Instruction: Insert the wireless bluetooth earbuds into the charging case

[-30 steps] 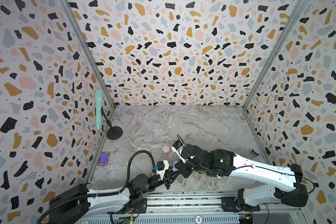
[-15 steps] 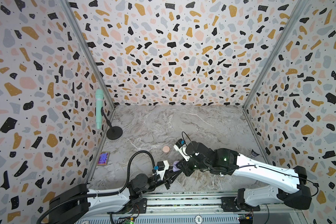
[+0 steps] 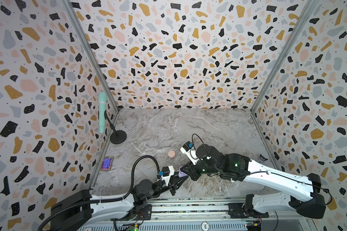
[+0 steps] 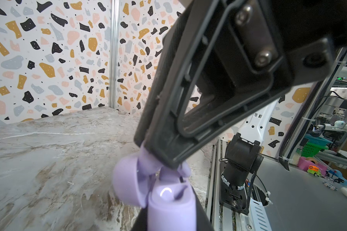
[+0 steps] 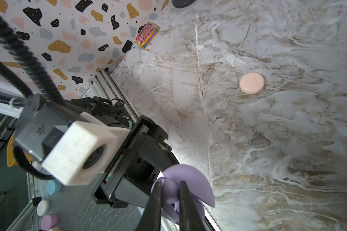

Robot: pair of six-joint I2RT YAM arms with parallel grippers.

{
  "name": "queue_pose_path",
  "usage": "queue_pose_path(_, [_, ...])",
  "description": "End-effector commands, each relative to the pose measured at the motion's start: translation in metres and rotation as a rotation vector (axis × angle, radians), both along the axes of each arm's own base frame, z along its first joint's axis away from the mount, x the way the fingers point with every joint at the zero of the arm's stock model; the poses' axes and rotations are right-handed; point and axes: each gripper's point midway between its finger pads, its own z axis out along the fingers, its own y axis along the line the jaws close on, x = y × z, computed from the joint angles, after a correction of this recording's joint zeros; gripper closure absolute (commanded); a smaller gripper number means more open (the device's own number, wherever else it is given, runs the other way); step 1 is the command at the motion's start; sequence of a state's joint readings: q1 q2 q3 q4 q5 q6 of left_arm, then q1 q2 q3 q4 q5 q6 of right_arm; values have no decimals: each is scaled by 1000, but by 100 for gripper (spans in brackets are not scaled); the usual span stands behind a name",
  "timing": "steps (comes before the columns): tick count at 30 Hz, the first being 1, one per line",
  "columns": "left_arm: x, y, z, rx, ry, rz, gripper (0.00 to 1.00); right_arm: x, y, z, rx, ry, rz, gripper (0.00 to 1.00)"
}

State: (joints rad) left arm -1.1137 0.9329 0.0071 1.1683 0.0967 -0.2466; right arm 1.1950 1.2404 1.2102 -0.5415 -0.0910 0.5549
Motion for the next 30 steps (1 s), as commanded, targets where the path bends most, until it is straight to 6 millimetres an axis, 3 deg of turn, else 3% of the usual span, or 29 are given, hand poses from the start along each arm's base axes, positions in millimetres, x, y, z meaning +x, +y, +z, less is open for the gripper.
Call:
queue_pose_path(1, [-6, 2, 22, -78, -55, -23, 100, 2, 0, 20, 68, -28, -4, 85])
queue_pose_path(30, [-14, 10, 38, -163, -66, -52, 100, -2, -3, 38, 302, -59, -23, 89])
